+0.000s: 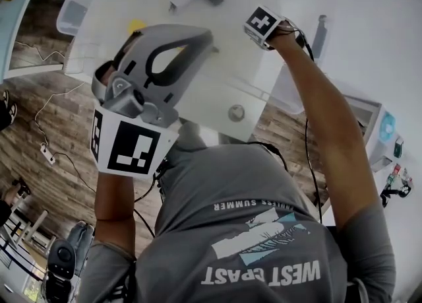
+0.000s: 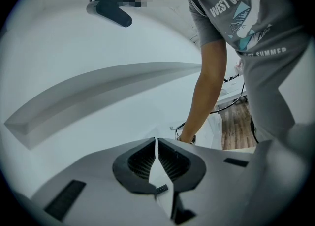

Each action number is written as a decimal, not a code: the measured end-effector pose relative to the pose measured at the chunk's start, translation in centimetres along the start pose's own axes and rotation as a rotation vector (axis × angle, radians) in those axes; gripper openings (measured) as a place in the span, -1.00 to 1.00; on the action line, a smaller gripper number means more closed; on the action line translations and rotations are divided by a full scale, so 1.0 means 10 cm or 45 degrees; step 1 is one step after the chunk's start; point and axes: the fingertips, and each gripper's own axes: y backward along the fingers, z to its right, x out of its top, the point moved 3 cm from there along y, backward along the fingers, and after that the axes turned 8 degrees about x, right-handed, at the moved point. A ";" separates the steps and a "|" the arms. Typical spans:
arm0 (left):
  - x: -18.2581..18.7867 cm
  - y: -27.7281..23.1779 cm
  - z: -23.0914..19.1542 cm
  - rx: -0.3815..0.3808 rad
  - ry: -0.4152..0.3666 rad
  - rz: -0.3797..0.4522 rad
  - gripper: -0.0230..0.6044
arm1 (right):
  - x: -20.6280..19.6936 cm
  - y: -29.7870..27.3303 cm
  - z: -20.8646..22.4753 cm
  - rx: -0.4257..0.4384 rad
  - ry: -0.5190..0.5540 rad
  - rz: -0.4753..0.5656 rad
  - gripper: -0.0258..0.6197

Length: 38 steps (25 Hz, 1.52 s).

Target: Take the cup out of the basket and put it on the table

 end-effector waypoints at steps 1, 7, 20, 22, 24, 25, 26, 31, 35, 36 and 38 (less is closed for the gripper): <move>0.00 0.00 0.00 -0.006 -0.003 0.003 -0.89 | 0.04 0.06 -0.01 -0.013 0.008 0.029 -0.84; 0.02 0.01 0.02 -0.033 -0.022 0.018 -0.89 | 0.34 0.66 -0.25 -0.075 0.067 0.267 -0.84; 0.11 0.22 0.12 -0.080 -0.068 0.073 -0.89 | 0.47 2.14 -1.17 -0.315 0.272 0.669 -0.84; 0.12 0.27 0.14 -0.085 -0.074 0.075 -0.89 | 0.45 2.32 -1.32 -0.348 0.295 0.720 -0.84; 0.12 0.32 0.16 -0.089 -0.081 0.078 -0.89 | 0.43 2.49 -1.51 -0.378 0.323 0.772 -0.84; 0.12 0.35 0.17 -0.090 -0.085 0.079 -0.89 | 0.43 2.57 -1.61 -0.389 0.341 0.795 -0.84; 0.12 0.37 0.17 -0.092 -0.089 0.078 -0.89 | 0.42 2.64 -1.72 -0.397 0.359 0.817 -0.84; 0.10 0.51 0.21 -0.088 -0.076 0.079 -0.89 | 0.41 2.88 -2.24 -0.422 0.431 0.929 -0.84; 0.07 0.61 0.26 -0.099 -0.087 0.069 -0.89 | 0.39 3.01 -2.55 -0.437 0.490 0.964 -0.84; 0.06 0.63 0.27 -0.094 -0.078 0.071 -0.89 | 0.39 3.02 -2.62 -0.431 0.493 0.975 -0.84; 0.05 0.68 0.30 -0.092 -0.074 0.069 -0.89 | 0.37 3.03 -2.76 -0.413 0.498 0.993 -0.84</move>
